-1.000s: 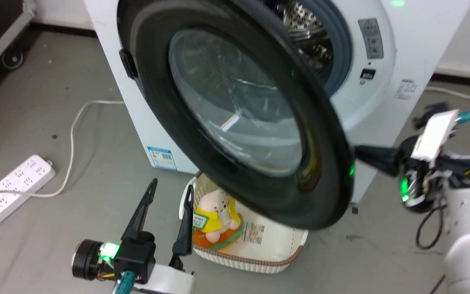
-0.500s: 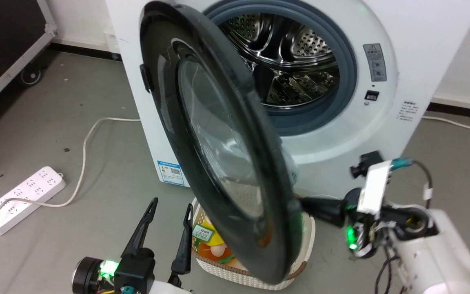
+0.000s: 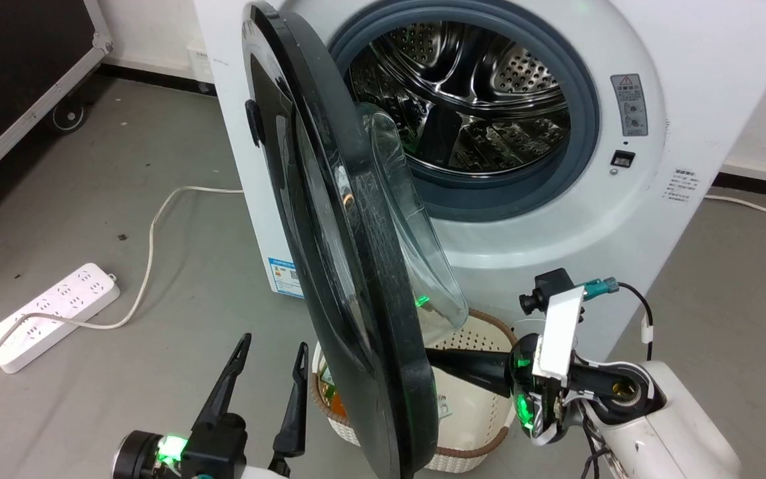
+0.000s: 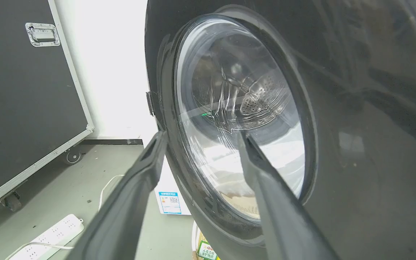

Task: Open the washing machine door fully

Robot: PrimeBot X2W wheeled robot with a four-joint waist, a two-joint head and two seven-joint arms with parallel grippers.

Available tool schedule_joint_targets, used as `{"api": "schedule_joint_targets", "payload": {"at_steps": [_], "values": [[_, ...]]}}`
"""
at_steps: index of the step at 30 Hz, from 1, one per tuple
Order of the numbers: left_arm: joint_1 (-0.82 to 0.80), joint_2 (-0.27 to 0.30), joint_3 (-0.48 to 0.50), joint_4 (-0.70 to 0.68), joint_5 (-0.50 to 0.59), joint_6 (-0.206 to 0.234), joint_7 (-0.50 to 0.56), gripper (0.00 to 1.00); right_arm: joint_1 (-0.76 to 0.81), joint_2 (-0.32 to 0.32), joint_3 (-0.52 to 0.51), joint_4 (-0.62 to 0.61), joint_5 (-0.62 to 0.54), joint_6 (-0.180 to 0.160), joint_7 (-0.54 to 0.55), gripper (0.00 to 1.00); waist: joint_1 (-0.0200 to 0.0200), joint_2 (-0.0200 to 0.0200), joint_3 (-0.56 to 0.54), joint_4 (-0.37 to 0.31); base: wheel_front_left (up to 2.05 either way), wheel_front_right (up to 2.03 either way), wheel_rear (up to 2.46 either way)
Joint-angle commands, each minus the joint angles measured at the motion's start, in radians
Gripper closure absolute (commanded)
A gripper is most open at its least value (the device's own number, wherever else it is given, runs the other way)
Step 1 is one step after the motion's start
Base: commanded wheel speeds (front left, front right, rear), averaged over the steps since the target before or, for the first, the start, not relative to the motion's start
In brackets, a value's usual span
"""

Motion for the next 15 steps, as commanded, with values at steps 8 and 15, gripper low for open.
{"api": "schedule_joint_targets", "payload": {"at_steps": [8,15], "values": [[0.017,0.000,0.030,0.000,-0.013,0.005,-0.006,0.00,0.015,-0.044,-0.053,-0.060,-0.032,0.001,-0.111,1.00,-0.0001,0.0000,-0.021,-0.058,0.00,0.00,0.00],[0.020,0.004,0.061,-0.008,-0.020,0.006,-0.006,0.00,0.079,-0.189,-0.094,-0.337,-0.301,0.001,-0.425,1.00,-0.0001,0.0000,-0.032,-0.108,0.00,0.00,0.00]]}}
